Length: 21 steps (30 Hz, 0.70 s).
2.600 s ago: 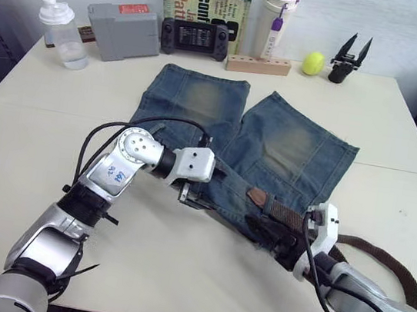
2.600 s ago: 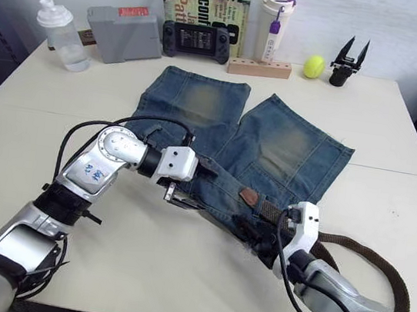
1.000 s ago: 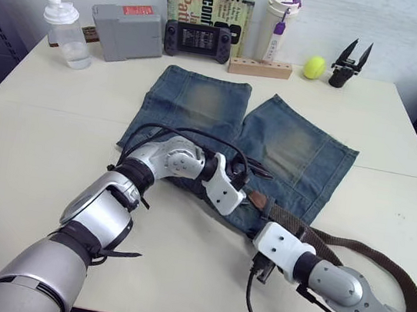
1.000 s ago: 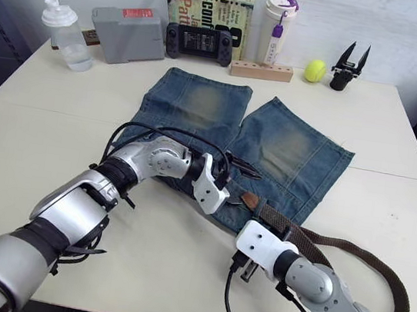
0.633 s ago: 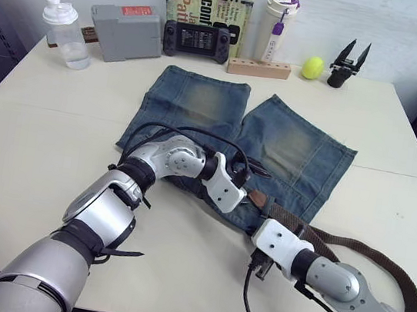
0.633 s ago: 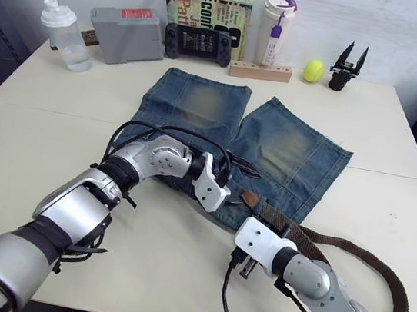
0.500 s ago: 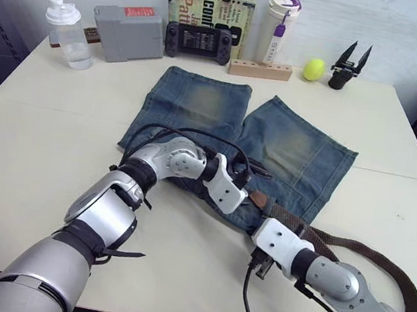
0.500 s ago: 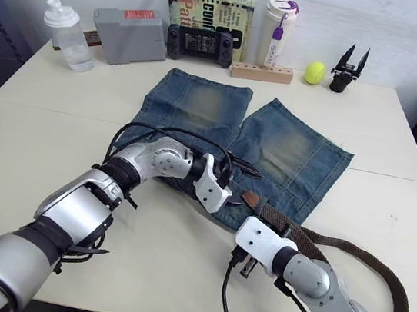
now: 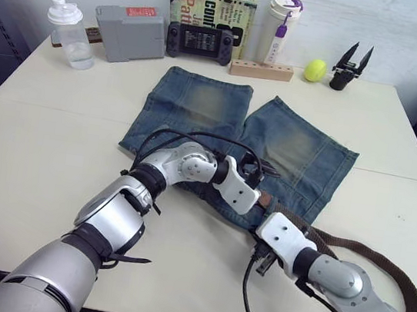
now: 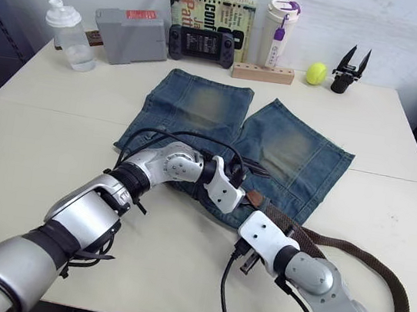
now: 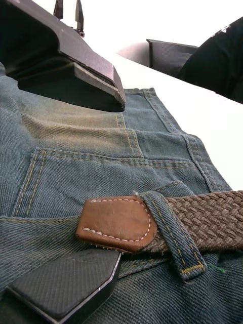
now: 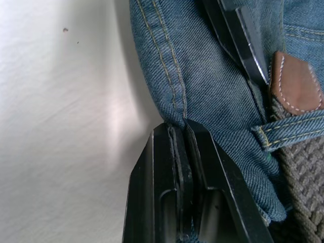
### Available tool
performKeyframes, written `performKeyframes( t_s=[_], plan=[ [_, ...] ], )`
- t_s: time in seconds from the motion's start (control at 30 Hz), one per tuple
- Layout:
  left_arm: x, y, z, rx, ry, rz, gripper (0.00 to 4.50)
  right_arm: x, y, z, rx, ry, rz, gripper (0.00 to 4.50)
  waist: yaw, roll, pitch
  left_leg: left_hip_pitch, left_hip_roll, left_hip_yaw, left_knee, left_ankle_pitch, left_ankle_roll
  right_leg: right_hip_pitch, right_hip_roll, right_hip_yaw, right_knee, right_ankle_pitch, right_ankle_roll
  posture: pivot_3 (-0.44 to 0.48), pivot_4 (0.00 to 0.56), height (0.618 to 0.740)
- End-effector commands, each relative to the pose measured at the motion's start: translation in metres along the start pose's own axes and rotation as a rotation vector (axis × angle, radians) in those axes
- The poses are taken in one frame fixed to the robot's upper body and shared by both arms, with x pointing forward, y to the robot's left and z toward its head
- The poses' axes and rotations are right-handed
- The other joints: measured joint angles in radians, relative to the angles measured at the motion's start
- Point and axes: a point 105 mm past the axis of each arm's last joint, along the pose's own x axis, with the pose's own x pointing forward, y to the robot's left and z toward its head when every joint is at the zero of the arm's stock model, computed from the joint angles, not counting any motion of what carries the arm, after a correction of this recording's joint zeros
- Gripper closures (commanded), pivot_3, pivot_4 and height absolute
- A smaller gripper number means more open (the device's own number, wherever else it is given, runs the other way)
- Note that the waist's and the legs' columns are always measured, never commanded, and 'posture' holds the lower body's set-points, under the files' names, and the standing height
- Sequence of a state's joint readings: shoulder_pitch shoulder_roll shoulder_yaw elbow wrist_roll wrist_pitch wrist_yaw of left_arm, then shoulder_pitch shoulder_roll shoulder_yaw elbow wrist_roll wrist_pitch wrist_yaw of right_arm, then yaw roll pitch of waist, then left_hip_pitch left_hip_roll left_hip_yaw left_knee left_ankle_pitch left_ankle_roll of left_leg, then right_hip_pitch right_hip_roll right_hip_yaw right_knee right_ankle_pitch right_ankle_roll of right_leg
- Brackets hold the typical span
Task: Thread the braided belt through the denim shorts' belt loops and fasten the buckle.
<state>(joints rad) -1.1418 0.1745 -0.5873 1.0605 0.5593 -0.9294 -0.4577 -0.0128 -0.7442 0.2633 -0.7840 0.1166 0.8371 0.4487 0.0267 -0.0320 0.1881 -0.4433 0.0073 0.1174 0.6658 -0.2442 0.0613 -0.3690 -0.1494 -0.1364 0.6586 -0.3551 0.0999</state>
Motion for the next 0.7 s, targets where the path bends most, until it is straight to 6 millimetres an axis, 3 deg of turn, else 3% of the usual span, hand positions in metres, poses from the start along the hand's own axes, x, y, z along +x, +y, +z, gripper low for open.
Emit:
performKeyframes(
  t_s=[0.03, 0.23, 0.33, 0.7],
  plan=[
    [0.003, -0.025, 0.003, 0.013, -0.019, -0.091, 0.91, -0.005, -0.005, 0.011, -0.018, -0.041, -0.023, 4.5, -0.002, 0.0, 0.0, 0.0, 0.0, 0.0, 0.0, 0.0, 0.0, 0.0, 0.0, 0.0, 0.0, 0.0, 0.0, 0.0, 0.15, 0.694],
    [-0.006, -0.024, 0.003, 0.076, -0.029, -0.117, 3.47, -0.003, -0.017, -0.005, 0.123, -0.002, -0.089, 4.5, -0.003, 0.0, 0.0, -0.001, 0.0, 0.001, -0.001, 0.0, 0.0, -0.002, 0.0, 0.0, 0.0, 0.0, 0.0, 0.0, 0.15, 0.694],
    [-0.014, -0.016, 0.001, 0.106, -0.02, -0.112, 4.45, -0.003, -0.021, -0.015, 0.182, 0.036, -0.121, 4.5, -0.003, 0.0, 0.0, -0.001, 0.0, 0.001, -0.001, 0.0, 0.0, -0.002, 0.0, 0.001, 0.001, 0.0, 0.0, 0.0, 0.15, 0.694],
    [-0.062, 0.023, -0.01, 0.208, 0.096, -0.106, 4.45, -0.001, -0.022, -0.031, 0.291, 0.105, -0.157, 4.5, -0.004, 0.001, 0.0, -0.002, 0.0, 0.001, -0.001, 0.0, -0.001, -0.004, 0.0, 0.001, 0.001, 0.0, 0.0, 0.0, 0.15, 0.694]
  ],
)
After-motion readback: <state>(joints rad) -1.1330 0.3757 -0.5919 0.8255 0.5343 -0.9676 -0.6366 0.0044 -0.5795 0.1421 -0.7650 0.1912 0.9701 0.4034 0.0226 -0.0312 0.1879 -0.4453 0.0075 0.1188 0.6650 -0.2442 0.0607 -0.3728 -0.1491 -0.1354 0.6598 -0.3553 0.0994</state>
